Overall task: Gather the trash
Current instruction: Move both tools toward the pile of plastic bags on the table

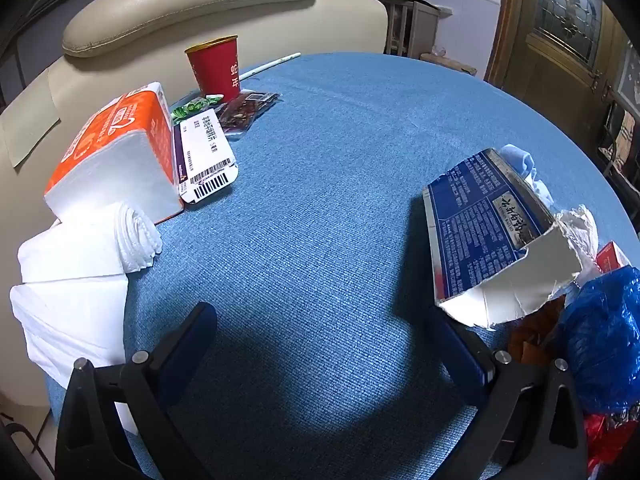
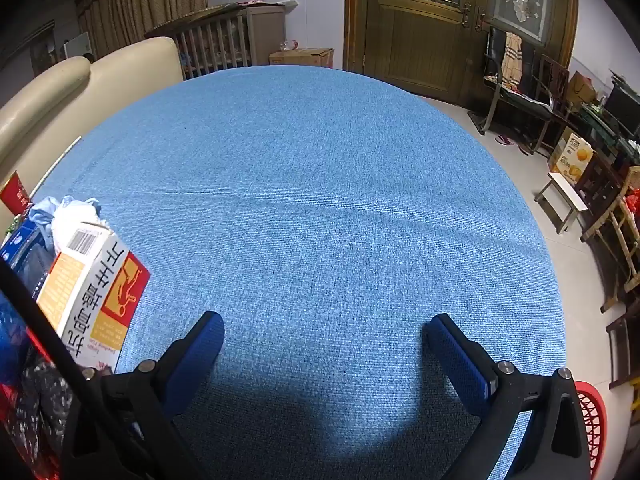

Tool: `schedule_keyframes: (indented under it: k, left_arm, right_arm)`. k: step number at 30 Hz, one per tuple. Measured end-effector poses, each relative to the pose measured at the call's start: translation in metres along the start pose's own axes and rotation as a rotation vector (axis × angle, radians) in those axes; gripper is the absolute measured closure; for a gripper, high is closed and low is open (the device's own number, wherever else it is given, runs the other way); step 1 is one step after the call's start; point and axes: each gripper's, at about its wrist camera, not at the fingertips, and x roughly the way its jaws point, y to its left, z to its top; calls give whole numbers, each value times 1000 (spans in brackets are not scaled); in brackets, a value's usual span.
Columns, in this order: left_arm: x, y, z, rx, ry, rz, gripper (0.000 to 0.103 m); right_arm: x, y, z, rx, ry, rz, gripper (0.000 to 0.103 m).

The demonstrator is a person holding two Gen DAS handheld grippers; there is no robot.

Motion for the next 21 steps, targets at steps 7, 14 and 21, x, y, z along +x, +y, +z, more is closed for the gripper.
schedule_keyframes:
  k: [7, 14, 21]
  left_arm:
    - [-39, 14, -10, 4, -47, 26, 0]
    - [-102, 10, -42, 11, -107, -15, 0]
    - [-149, -6, -77, 41, -136, -98, 0]
  right_arm:
    - [-31, -24, -1, 12, -22, 25, 0]
    - [-111, -32, -12, 21, -122, 74, 0]
    - [-169, -21, -54, 2, -138, 151, 0]
